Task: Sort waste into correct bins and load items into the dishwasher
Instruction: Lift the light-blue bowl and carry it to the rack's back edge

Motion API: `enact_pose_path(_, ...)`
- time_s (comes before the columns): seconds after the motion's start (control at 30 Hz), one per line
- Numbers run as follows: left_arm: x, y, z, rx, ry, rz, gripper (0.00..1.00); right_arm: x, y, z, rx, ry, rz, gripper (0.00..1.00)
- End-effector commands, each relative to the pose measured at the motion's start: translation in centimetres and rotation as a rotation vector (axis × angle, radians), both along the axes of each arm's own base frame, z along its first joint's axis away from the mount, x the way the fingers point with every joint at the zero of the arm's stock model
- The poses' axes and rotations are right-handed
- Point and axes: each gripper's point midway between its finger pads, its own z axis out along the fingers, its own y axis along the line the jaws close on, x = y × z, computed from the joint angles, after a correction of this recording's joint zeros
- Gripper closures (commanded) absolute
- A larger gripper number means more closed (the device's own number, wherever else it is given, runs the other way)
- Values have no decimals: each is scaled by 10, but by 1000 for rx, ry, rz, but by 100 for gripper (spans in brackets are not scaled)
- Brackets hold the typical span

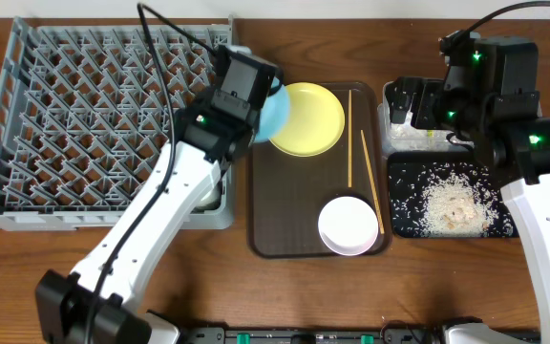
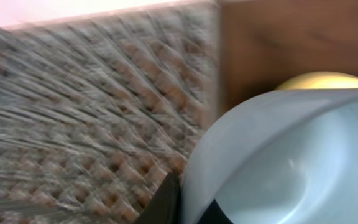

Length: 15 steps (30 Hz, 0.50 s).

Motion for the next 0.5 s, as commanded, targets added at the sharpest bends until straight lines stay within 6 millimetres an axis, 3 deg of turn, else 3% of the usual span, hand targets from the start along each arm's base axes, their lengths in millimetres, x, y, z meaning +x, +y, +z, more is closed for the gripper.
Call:
enact_pose_path(0.0, 15, 64, 18, 286, -95, 226, 92, 1, -3, -2, 2, 7, -17, 1)
enact_pose_path(0.1, 26, 91, 22, 360, -154, 351, 93, 1, -3, -2, 2, 7, -17, 1)
enact_pose_path(0.23, 39, 112, 18, 474, -175, 438, 93, 1, -3, -2, 2, 7, -17, 1)
enact_pose_path(0.47, 45, 128, -7, 654, -144, 543, 93, 1, -3, -2, 2, 7, -17, 1)
